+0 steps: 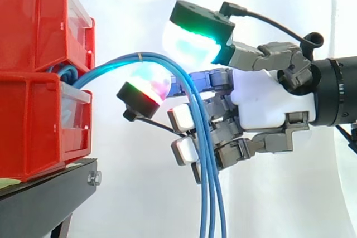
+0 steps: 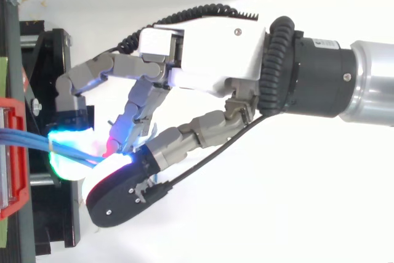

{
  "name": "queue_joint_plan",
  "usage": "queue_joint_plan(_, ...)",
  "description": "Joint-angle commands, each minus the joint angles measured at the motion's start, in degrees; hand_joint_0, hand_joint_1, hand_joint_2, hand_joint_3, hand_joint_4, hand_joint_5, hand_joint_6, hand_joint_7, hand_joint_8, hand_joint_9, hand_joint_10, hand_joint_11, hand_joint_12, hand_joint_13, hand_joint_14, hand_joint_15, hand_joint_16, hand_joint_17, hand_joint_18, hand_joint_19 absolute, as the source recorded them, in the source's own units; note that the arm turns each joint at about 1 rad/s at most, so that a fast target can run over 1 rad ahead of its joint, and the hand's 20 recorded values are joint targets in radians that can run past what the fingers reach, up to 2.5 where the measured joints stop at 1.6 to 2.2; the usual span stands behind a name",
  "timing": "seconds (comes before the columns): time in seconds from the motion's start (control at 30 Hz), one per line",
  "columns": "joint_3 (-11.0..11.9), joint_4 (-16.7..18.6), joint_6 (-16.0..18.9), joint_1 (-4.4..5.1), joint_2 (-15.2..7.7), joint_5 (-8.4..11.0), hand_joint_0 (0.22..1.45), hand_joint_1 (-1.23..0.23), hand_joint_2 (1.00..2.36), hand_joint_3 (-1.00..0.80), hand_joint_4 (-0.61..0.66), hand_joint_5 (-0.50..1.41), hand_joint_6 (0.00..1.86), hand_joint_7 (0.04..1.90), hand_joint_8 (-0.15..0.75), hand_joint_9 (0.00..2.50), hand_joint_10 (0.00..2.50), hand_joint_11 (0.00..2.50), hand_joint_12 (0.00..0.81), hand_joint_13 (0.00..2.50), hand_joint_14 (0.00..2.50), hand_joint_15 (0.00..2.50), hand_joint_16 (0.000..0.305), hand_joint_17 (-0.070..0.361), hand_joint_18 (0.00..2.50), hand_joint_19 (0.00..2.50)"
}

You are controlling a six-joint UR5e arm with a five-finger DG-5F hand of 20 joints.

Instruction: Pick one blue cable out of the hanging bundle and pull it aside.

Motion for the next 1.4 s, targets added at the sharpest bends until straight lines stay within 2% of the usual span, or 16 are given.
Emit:
queue_joint_plan(0.0, 0.02, 0.57, 0.05, 0.17, -0.49, -0.02, 0.54, -0.79, 1.01, -0.38, 0.0, -0.03, 0.59, 1.17, 0.233, 1.1, 0.02, 0.39, 0.343, 0.97, 0.02, 0.57, 0.05, 0.112, 0.79, 0.71)
queue_joint_plan(0.17, 0.02, 1.09, 0.05, 0.26, -0.75, -0.11, 0.49, -0.72, 1.0, -0.5, 0.04, -0.02, 0.57, 1.17, 0.241, 1.12, 0.02, 0.36, 0.355, 0.98, 0.02, 0.55, 0.053, 0.119, 0.81, 0.69)
queue_joint_plan(0.2, 0.02, 1.09, 0.05, 0.26, -0.75, -0.11, 0.48, -0.7, 1.0, -0.5, 0.04, -0.01, 0.54, 1.23, 0.241, 1.13, 0.02, 0.36, 0.358, 0.98, 0.02, 0.55, 0.053, 0.12, 0.81, 0.69)
queue_joint_plan(0.57, 0.1, 0.92, 0.31, -0.09, -1.02, -0.37, 0.51, -0.62, 1.0, -0.5, 0.02, 0.01, 0.5, 1.3, 0.238, 1.18, 0.02, 0.36, 0.349, 1.0, 0.02, 0.55, 0.052, 0.117, 0.82, 0.7)
queue_joint_plan(0.67, 0.19, 0.65, 0.22, -0.27, -1.02, -0.9, 0.52, -0.63, 1.0, -0.5, 0.01, 0.01, 0.5, 1.3, 0.238, 1.18, 0.02, 0.36, 0.345, 1.0, 0.02, 0.56, 0.051, 0.115, 0.81, 0.7)
queue_joint_plan(0.83, 1.69, -1.28, 0.22, -0.35, -1.02, -1.43, 0.55, -0.67, 1.0, -0.46, 0.0, 0.01, 0.51, 1.31, 0.235, 1.18, 0.02, 0.37, 0.34, 1.0, 0.02, 0.56, 0.049, 0.111, 0.8, 0.7)
queue_joint_plan(1.03, 2.92, -3.04, -0.31, -0.44, -1.02, -1.43, 0.57, -0.72, 1.01, -0.35, 0.01, -0.01, 0.57, 1.23, 0.233, 1.17, 0.02, 0.38, 0.339, 0.99, 0.02, 0.56, 0.048, 0.109, 0.79, 0.71)
queue_joint_plan(1.13, 3.27, -3.04, -0.57, -0.44, -1.02, -1.43, 0.57, -0.74, 1.01, -0.3, 0.04, 0.0, 0.59, 1.21, 0.259, 1.18, 0.02, 0.36, 0.367, 1.02, 0.02, 0.55, 0.055, 0.124, 0.85, 0.68)
queue_joint_plan(1.2, 3.53, -3.13, -0.83, -0.53, -1.02, -1.34, 0.56, -0.77, 1.01, -0.24, 0.06, -0.02, 0.64, 1.07, 0.282, 1.17, 0.01, 0.35, 0.391, 1.04, 0.02, 0.53, 0.061, 0.136, 0.89, 0.65)
queue_joint_plan(1.23, 3.71, -3.3, -1.01, -0.62, -1.02, -1.43, 0.56, -0.77, 1.01, -0.24, 0.06, -0.02, 0.65, 1.08, 0.282, 1.17, 0.01, 0.35, 0.392, 1.04, 0.02, 0.53, 0.061, 0.136, 0.89, 0.65)
queue_joint_plan(1.37, 3.79, -3.48, -1.19, -0.62, -1.02, -1.43, 0.57, -0.87, 1.01, -0.19, 0.08, -0.08, 0.81, 0.8, 0.282, 1.09, 0.02, 0.45, 0.393, 0.97, 0.02, 0.54, 0.06, 0.135, 0.87, 0.66)
